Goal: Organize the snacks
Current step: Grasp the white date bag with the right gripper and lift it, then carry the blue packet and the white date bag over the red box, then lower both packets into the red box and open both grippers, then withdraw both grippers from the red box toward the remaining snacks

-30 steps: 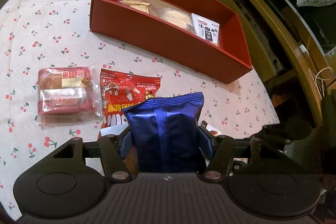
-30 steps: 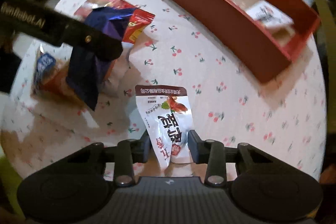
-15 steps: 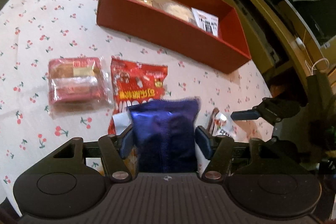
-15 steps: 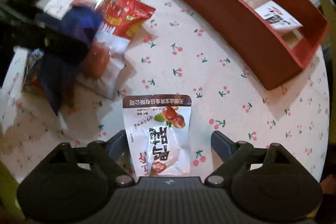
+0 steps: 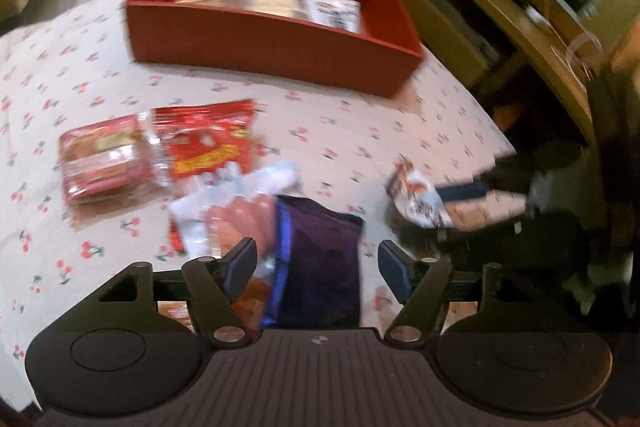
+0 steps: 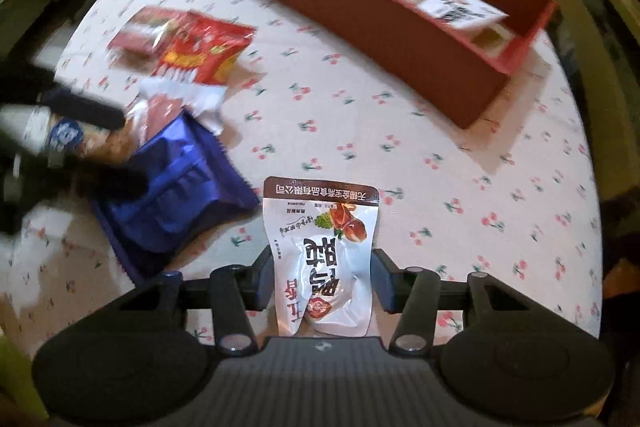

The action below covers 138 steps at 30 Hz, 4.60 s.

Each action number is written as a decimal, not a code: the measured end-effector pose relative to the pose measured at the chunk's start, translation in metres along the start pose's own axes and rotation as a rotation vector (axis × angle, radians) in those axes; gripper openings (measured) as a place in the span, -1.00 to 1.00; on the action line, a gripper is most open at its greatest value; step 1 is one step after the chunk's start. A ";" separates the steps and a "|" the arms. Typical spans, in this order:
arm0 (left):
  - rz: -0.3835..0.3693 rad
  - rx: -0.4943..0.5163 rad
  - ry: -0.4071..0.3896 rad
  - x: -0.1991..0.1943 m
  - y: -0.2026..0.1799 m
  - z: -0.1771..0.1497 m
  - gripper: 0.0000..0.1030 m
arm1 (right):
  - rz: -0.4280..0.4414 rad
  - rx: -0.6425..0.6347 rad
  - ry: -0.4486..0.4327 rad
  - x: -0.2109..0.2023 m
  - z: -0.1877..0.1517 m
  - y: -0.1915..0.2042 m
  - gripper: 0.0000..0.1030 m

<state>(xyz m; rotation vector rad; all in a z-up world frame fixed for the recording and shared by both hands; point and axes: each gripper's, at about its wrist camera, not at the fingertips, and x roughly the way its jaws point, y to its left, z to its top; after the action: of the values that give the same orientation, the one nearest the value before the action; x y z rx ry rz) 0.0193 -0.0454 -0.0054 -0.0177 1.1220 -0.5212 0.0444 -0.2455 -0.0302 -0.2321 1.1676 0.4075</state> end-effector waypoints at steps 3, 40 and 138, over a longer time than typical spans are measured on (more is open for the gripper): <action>0.052 0.076 0.032 0.016 -0.021 -0.004 0.48 | -0.013 0.039 -0.030 -0.008 -0.002 -0.008 0.29; 0.182 0.022 -0.223 0.001 0.002 0.133 0.21 | -0.083 0.293 -0.365 -0.042 0.108 -0.050 0.29; 0.158 -0.199 -0.290 -0.045 0.057 0.076 0.67 | -0.028 0.359 -0.393 -0.038 0.088 -0.001 0.67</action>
<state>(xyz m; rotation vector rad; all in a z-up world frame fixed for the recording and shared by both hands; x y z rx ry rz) 0.0923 0.0046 0.0517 -0.1716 0.8785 -0.2545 0.1058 -0.2199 0.0382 0.1408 0.8302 0.1995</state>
